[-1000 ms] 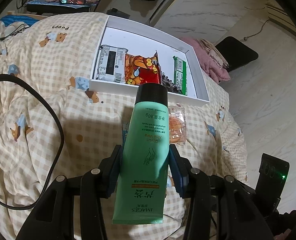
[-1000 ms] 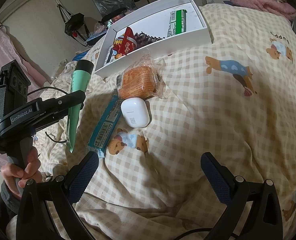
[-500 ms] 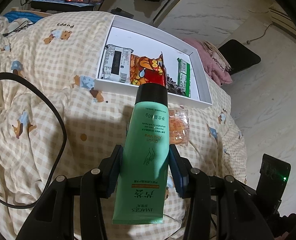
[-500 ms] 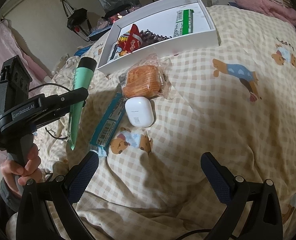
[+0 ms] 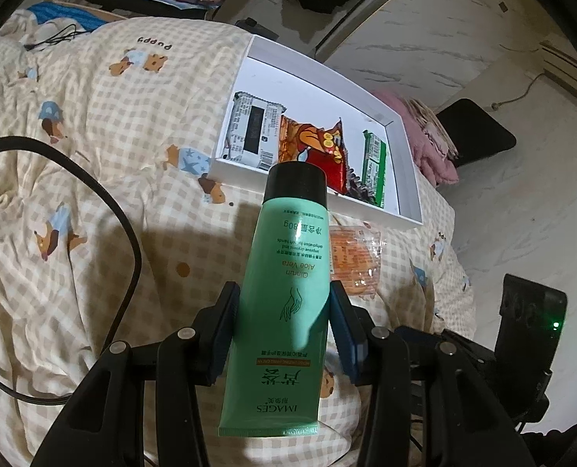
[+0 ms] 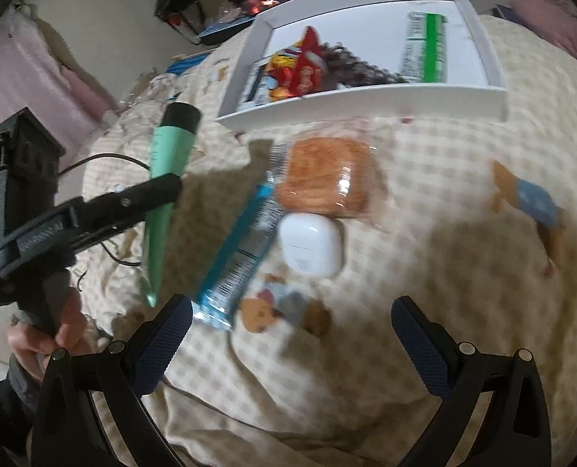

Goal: Organize objects
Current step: 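Hold the green tube up with the left tool while the right tool approaches the blue packet, then lower the right tool onto the blue-and-white snack bar packet and close it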

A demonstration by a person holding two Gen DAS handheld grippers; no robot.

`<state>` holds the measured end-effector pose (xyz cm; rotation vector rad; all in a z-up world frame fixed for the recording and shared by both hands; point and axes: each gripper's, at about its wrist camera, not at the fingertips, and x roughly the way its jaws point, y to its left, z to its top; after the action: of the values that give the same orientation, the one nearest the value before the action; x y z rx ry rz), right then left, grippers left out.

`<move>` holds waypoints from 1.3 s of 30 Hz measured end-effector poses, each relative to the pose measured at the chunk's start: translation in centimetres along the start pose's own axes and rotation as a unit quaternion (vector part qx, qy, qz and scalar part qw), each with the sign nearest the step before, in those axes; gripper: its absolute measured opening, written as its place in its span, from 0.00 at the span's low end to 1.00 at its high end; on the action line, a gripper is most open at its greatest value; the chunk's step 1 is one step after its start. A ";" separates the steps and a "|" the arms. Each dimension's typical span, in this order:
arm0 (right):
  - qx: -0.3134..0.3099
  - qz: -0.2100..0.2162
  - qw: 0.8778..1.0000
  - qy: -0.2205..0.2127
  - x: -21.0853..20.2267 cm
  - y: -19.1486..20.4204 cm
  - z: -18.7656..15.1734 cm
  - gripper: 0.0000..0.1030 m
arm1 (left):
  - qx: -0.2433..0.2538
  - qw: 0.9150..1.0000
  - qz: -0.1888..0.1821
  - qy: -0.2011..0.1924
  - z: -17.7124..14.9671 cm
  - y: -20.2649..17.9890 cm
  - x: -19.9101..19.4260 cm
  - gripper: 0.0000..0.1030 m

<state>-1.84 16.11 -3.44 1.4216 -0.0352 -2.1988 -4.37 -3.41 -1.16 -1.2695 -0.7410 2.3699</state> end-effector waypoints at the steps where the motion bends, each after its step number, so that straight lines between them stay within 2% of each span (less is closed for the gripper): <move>1: -0.009 0.004 1.000 0.000 0.3 0.5 0.2 1.00 | -0.002 1.000 0.000 0.001 0.0 0.1 0.0 0.48; 4: -0.008 0.027 1.000 0.007 1.2 1.1 0.9 1.00 | -0.006 1.000 0.005 -0.005 0.0 0.3 -0.2 0.48; 6: -0.011 0.031 0.999 0.028 2.3 1.5 1.4 0.99 | -0.010 1.000 0.006 -0.012 0.0 0.5 -0.4 0.48; 8: -0.012 0.038 0.998 0.044 3.1 1.7 1.4 0.83 | -0.015 1.000 0.007 -0.016 0.1 0.7 -0.6 0.48; 12: -0.006 0.045 0.996 0.074 4.8 2.2 1.4 0.81 | -0.026 0.999 0.007 -0.018 0.2 1.2 -0.7 0.48; 14: 0.002 0.054 0.995 0.082 5.4 2.3 1.5 0.72 | -0.028 0.999 0.007 -0.017 0.2 1.3 -0.7 0.48; 20: 0.033 0.037 0.992 0.119 7.6 2.2 2.4 0.70 | -0.022 1.000 0.009 -0.014 0.1 1.1 -0.5 0.48; 25: 0.036 0.033 0.992 0.118 8.0 2.2 2.6 0.69 | -0.020 1.000 0.009 -0.014 0.2 1.0 -0.5 0.48; 28: 0.031 0.013 0.992 0.118 7.9 1.9 2.6 0.51 | -0.024 1.000 0.008 -0.013 0.2 1.1 -0.4 0.48; 30: 0.039 0.022 0.992 0.120 7.8 1.4 2.7 0.48 | -0.026 1.000 0.007 -0.013 0.2 1.2 -0.4 0.48; 32: 0.042 0.023 0.992 0.121 7.6 1.0 2.8 0.38 | -0.027 1.000 0.008 -0.013 0.1 1.3 -0.4 0.48; 39: 0.040 0.026 0.992 0.116 6.7 0.3 2.8 0.33 | -0.028 0.999 0.008 -0.014 0.1 1.3 -0.5 0.48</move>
<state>-6.20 12.21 -7.79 1.6923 -0.0780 -1.9988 -4.31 -4.75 -1.58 -1.2711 -0.8131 2.4007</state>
